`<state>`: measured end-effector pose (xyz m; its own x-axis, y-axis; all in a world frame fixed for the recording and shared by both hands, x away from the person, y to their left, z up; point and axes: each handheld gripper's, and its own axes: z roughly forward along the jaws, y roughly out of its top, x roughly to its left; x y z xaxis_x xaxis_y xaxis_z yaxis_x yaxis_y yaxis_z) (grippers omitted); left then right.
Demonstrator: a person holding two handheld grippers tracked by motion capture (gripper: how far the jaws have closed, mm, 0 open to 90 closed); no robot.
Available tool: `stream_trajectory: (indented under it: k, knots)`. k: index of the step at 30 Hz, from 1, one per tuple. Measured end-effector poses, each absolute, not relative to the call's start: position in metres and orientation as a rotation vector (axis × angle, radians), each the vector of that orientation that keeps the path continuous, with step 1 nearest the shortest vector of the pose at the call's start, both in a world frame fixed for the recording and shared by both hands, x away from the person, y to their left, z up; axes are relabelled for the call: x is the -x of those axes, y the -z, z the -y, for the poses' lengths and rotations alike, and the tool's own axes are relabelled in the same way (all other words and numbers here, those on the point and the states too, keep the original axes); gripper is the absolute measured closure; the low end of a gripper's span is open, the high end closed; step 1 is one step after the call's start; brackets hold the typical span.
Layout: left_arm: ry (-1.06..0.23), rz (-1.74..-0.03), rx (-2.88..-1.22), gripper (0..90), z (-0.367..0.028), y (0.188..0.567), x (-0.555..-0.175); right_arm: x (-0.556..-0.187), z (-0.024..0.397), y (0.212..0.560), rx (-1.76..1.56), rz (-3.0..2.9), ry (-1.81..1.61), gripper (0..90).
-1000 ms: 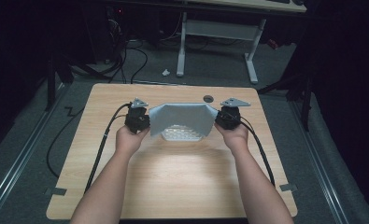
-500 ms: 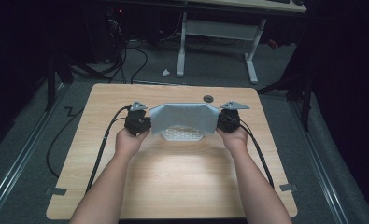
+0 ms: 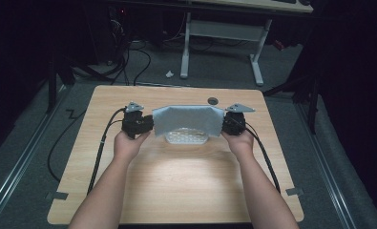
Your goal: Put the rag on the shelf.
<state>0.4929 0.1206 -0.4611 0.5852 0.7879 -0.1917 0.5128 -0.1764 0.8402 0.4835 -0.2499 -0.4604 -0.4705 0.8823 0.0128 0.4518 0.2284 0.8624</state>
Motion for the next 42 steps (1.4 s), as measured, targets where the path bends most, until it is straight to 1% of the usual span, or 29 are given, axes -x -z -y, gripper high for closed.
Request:
stream_trajectory:
  k: [3, 8, 18, 27, 33, 35, 38, 42]
  knots:
    - [-0.373, -1.075, -1.816, 56.0, -0.129, 0.458, -0.492, -0.482, 0.257, 0.454, -1.233, -1.993, -1.172, 79.4]
    - [-0.396, -1.084, -1.796, 53.5, -0.138, 0.453, -0.49, -0.479, 0.267, 0.446, -1.236, -1.973, -1.16, 77.4]
    - [-0.405, -1.112, -1.752, 52.0, -0.153, 0.45, -0.489, -0.475, 0.275, 0.44, -1.234, -1.95, -1.151, 76.2]
    - [-0.416, -1.105, -1.757, 51.9, -0.157, 0.449, -0.485, -0.472, 0.28, 0.439, -1.227, -1.944, -1.141, 76.0]
    - [-0.46, -1.066, -1.767, 53.4, -0.157, 0.447, -0.469, -0.461, 0.28, 0.435, -1.213, -1.927, -1.18, 74.5]
    - [-0.479, -1.068, -1.772, 53.8, -0.159, 0.447, -0.461, -0.452, 0.281, 0.432, -1.212, -1.927, -1.215, 71.1]
    - [-0.482, -1.056, -1.769, 53.7, -0.162, 0.445, -0.449, -0.439, 0.279, 0.426, -1.15, -1.932, -1.167, 66.6]
    - [-0.507, -1.02, -1.769, 52.2, -0.164, 0.44, -0.425, -0.419, 0.282, 0.418, -1.106, -1.923, -1.183, 64.1]
